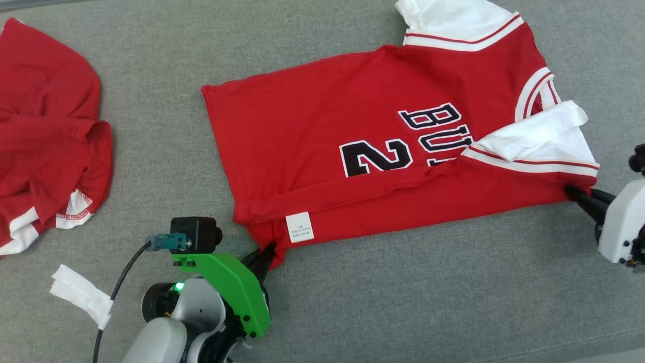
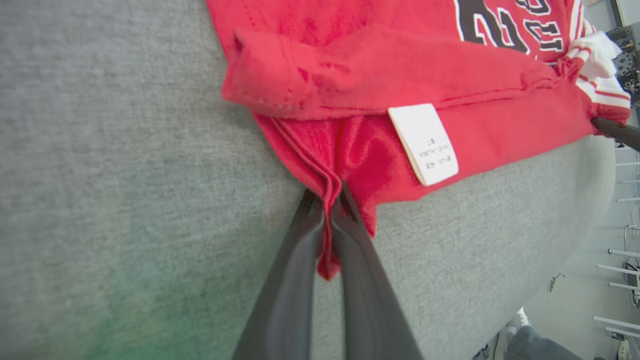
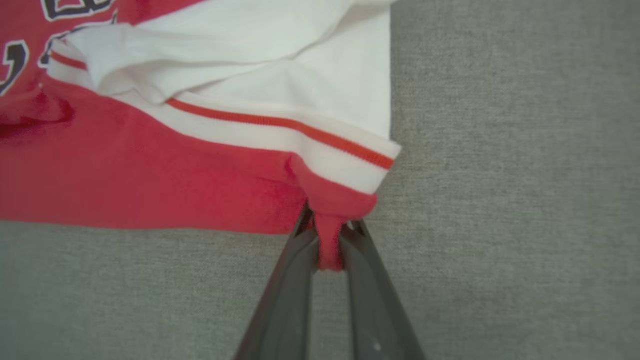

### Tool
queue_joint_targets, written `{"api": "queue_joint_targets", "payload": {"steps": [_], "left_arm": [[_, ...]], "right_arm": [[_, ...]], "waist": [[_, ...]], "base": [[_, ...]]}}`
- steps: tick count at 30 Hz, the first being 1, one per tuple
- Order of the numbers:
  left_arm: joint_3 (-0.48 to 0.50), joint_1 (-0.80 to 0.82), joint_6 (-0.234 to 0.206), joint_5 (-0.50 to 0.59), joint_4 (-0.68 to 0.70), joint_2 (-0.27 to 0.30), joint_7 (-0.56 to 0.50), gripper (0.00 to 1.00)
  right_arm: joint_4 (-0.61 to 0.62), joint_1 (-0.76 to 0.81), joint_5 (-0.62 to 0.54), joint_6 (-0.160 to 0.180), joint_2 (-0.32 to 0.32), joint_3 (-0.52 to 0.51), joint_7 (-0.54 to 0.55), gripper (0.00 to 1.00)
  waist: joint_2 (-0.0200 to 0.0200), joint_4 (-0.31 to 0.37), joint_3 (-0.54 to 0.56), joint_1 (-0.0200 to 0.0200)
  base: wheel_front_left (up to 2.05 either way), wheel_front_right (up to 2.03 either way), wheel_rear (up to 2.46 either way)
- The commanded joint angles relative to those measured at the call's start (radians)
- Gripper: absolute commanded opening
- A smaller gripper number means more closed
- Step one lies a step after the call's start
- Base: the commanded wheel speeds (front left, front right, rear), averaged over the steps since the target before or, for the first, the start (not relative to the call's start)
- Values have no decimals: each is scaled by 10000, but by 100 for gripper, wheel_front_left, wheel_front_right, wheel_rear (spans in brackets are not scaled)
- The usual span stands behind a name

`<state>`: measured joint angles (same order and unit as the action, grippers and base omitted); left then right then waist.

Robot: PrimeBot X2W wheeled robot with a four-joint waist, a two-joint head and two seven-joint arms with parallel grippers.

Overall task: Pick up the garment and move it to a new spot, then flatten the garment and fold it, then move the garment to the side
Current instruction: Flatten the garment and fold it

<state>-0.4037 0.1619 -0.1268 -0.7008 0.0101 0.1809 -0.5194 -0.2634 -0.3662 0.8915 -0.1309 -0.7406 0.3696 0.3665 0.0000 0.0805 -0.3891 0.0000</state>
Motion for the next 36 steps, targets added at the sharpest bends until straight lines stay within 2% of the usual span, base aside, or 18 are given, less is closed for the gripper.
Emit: {"api": "queue_joint_targets", "payload": {"steps": [1, 6, 10, 12, 17, 18, 19, 20, 21, 23, 26, 29, 33, 36], "left_arm": [[-3, -298, 65, -196, 87, 258, -274, 0], [167, -639, 272, -703, 1815, 1299, -1617, 0], [288, -1293, 102, -1249, 3073, 2088, -2790, 0], [342, -1689, -25, -1450, 3410, 2326, -3081, 0], [201, -2501, -220, -1350, 3488, 2256, -2890, 0], [186, -2598, -279, -1149, 3415, 2184, -2647, 0], [162, -2664, -329, -1043, 3328, 2138, -2473, 0], [111, -2733, -344, -811, 3245, 2113, -2235, 82], [97, -2778, -409, -610, 3196, 2062, -2041, 100], [278, -2798, -586, -230, 3227, 2008, -1458, 100], [616, -2563, -841, 370, 3633, 2180, -876, 100], [929, -1712, -1005, 794, 4110, 2187, -565, 100], [751, 172, -1003, 1291, 3585, 1847, -740, 100], [360, 1631, -831, 1551, 2644, 1526, -980, 100]], "right_arm": [[163, -54, 376, 1, -353, 5, 212, 0], [1243, 249, 1931, 4, -1979, 223, 1700, 0], [1614, 619, 2767, 7, -2979, 167, 2684, 0], [1663, 864, 2953, 10, -3185, 249, 2939, 0], [1682, 1318, 2821, 10, -3057, 568, 2851, 0], [1667, 1317, 2682, 10, -2975, 567, 2592, 13], [1617, 1354, 2580, 10, -2899, 586, 2402, 100], [1579, 1430, 2464, 10, -2815, 637, 2207, 100], [1568, 1465, 2357, 9, -2776, 621, 2005, 100], [1588, 1501, 2196, 7, -2787, 427, 1480, 100], [1924, 1419, 2070, 7, -3136, -10, 837, 100], [2247, 840, 1882, 4, -3318, -541, 341, 100], [2354, -624, 1260, 3, -3095, -483, 592, 100], [2053, -2126, 470, 1, -2495, 2, 930, 100]], "waist": [[0, -7, 246, 0], [0, 30, 485, 0], [0, 45, 526, 0], [0, 75, 497, 0], [0, 143, 300, 0], [0, 158, 219, 0], [0, 171, 169, 0], [0, 179, 133, 0], [0, 188, 102, 0], [0, 212, 30, 0], [0, 205, -117, 0], [0, 138, -440, 0], [0, -144, -1068, 0], [0, -389, -1510, 0]], "base": [[0, 0, 0], [0, 0, 0], [0, 0, 0], [0, 0, 0], [0, 0, 0], [0, 0, 0], [0, 0, 0], [0, 0, 0], [0, 0, 0], [0, 0, 0], [0, 0, 0], [0, 0, 0], [0, 0, 0], [0, 0, 0]]}}
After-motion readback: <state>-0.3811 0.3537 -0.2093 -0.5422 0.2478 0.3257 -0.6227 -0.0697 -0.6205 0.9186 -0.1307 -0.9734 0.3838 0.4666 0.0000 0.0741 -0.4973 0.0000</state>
